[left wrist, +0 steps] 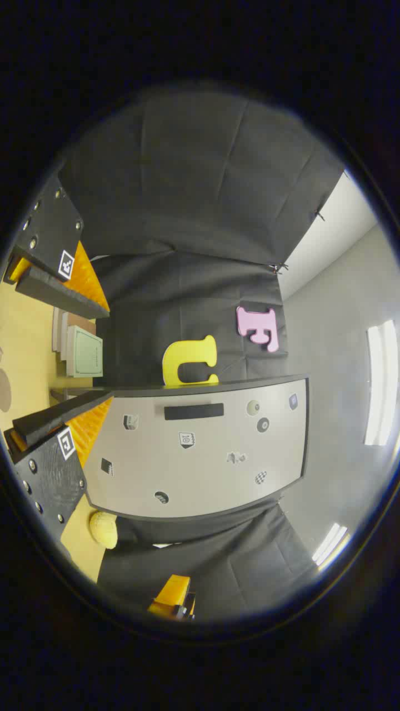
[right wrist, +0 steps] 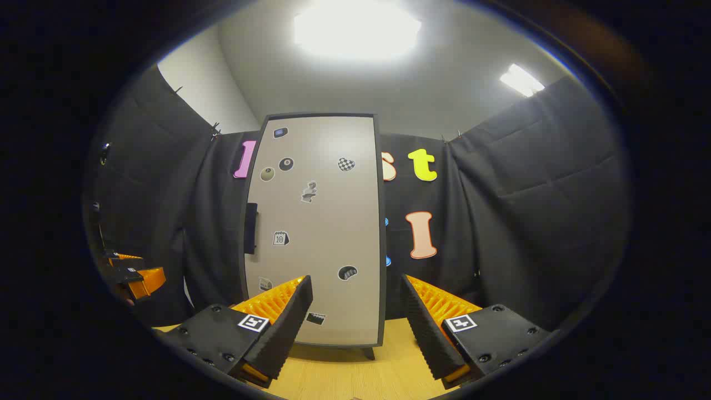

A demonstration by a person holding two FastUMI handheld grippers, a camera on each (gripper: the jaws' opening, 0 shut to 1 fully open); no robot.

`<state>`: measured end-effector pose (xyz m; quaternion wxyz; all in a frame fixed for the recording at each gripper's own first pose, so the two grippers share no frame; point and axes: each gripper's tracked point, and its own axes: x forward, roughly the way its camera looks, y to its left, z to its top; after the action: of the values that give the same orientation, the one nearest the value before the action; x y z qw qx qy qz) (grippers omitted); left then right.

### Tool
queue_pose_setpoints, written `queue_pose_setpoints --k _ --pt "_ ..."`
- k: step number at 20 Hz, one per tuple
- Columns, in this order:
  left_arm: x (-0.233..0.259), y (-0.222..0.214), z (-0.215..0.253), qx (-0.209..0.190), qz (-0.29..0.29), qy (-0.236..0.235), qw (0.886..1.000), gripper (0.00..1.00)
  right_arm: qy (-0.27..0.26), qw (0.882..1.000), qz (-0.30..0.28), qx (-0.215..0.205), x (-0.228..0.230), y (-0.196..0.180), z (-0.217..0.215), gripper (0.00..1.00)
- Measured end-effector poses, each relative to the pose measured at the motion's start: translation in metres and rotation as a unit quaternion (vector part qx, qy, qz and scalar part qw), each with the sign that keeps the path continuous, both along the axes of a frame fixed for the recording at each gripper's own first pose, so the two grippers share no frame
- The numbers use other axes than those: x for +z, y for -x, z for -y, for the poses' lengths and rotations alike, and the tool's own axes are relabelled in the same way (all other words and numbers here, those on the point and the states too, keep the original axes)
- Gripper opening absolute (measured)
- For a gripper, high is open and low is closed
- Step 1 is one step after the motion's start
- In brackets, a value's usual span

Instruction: Open the cabinet door with the right hand, grasp the bottle in the cabinet with the left hand and place it on the coaster, then close the cabinet door with the right hand.

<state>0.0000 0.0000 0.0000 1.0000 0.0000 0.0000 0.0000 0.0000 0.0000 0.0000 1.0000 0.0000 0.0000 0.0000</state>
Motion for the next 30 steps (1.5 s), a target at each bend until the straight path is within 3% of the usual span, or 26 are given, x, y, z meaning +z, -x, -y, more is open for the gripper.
queue_pose_setpoints --k 3,20,30 --pt "0.0 0.0 -0.001 0.003 0.0 -0.008 1.0 0.81 -0.003 1.0 -0.003 -0.001 -0.001 -0.002 0.001 0.96" --pt "0.009 0.009 -0.024 0.021 0.013 -0.021 0.999 0.78 -0.014 1.0 -0.002 0.024 0.008 -0.02 -0.027 0.96" --pt "0.002 0.031 -0.092 0.084 0.008 -0.037 0.996 0.8 -0.012 0.997 0.012 0.081 0.042 -0.075 -0.088 0.97"
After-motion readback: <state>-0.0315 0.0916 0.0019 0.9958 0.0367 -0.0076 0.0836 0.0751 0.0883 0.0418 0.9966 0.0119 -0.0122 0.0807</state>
